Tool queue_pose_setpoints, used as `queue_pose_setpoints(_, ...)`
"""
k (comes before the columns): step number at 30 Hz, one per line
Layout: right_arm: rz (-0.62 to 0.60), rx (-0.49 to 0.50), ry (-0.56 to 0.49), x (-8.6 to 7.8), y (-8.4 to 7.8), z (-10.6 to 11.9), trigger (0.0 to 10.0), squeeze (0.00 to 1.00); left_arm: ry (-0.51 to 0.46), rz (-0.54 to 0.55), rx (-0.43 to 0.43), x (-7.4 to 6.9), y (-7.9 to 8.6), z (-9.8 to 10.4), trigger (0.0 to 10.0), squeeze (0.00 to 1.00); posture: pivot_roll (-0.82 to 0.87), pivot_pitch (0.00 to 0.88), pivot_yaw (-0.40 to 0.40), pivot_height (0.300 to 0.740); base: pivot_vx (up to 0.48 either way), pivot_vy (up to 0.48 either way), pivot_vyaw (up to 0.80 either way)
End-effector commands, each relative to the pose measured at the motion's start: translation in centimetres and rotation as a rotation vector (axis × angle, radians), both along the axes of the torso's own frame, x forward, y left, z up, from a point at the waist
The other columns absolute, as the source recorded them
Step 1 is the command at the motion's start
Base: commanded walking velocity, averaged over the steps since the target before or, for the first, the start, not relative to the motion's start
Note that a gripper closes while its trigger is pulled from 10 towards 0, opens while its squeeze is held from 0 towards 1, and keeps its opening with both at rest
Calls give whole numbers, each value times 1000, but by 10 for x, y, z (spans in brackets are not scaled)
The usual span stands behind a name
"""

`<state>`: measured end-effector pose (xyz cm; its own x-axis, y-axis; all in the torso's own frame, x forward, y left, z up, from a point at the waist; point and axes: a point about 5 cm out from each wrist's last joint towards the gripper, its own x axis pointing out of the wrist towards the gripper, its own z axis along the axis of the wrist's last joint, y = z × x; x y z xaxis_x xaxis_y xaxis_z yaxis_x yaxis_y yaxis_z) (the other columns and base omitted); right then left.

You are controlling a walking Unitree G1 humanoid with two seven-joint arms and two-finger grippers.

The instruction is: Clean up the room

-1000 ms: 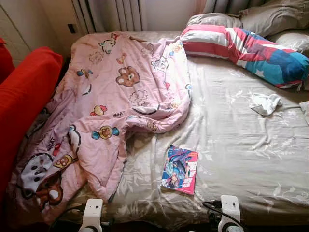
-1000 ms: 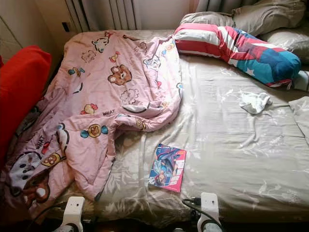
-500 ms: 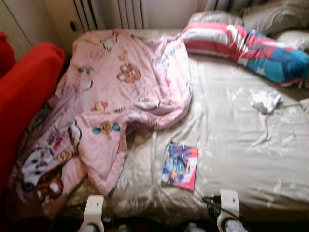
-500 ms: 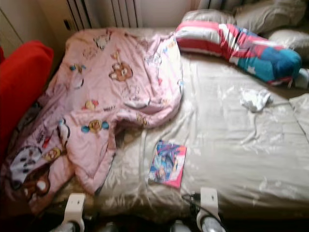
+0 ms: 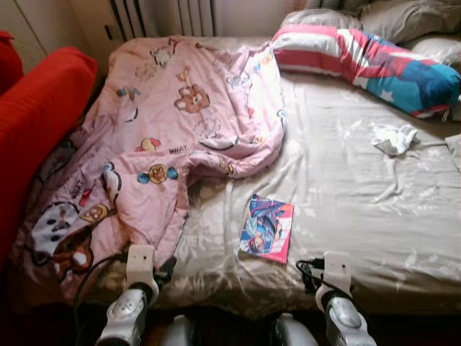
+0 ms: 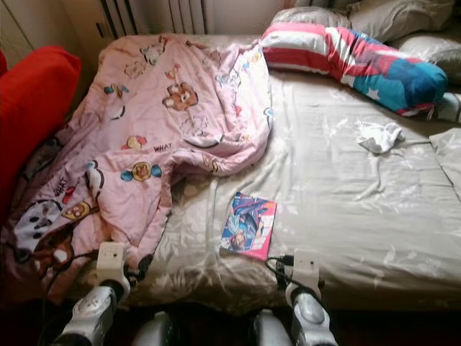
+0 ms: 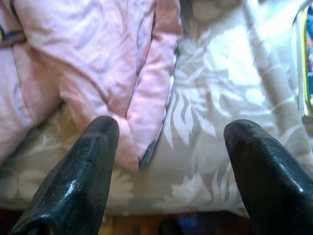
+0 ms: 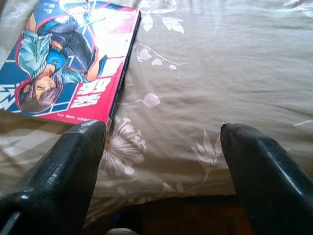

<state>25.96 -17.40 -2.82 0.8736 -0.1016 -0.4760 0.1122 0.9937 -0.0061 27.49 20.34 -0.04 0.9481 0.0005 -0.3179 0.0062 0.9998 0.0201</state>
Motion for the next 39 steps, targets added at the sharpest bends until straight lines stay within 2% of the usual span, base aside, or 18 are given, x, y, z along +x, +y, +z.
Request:
queue_pose_setpoints(1,12,1,-12,1,3,1,10000,0,-8,19,-9,-7,3,-3,10000,0,-73,190,8,658,0,0,0)
queue_pose_setpoints(7,41,-12,-30,1,4,2,10000,0,-81,23,-25,-8,-1,4,10000,0,-76,198,0,633,0,0,0)
queue_pose_setpoints(16,26,-2,-45,1,3,3,10000,0,-140,-8,-50,5,-14,19,10000,0,-85,201,3,633,0,0,0)
queue_pose_setpoints(22,42,-1,-43,2,7,4,10000,0,-150,-27,-59,7,-19,22,10000,0,-86,198,6,633,0,0,0)
queue_pose_setpoints(26,45,0,-6,1,8,0,10000,0,-153,-33,-60,7,-21,23,10000,0,-85,196,7,633,0,0,0)
queue_pose_setpoints(30,54,5,7,0,9,-1,10000,0,-152,-34,-60,7,-21,24,10000,0,-85,194,7,614,0,0,0)
queue_pose_setpoints(32,54,-8,0,0,7,0,10000,0,-151,-34,-60,7,-21,24,10000,0,-87,192,7,600,0,0,0)
queue_pose_setpoints(39,53,2,-20,2,8,2,10000,0,-152,-33,-60,9,-21,26,10000,0,-86,184,4,600,0,0,0)
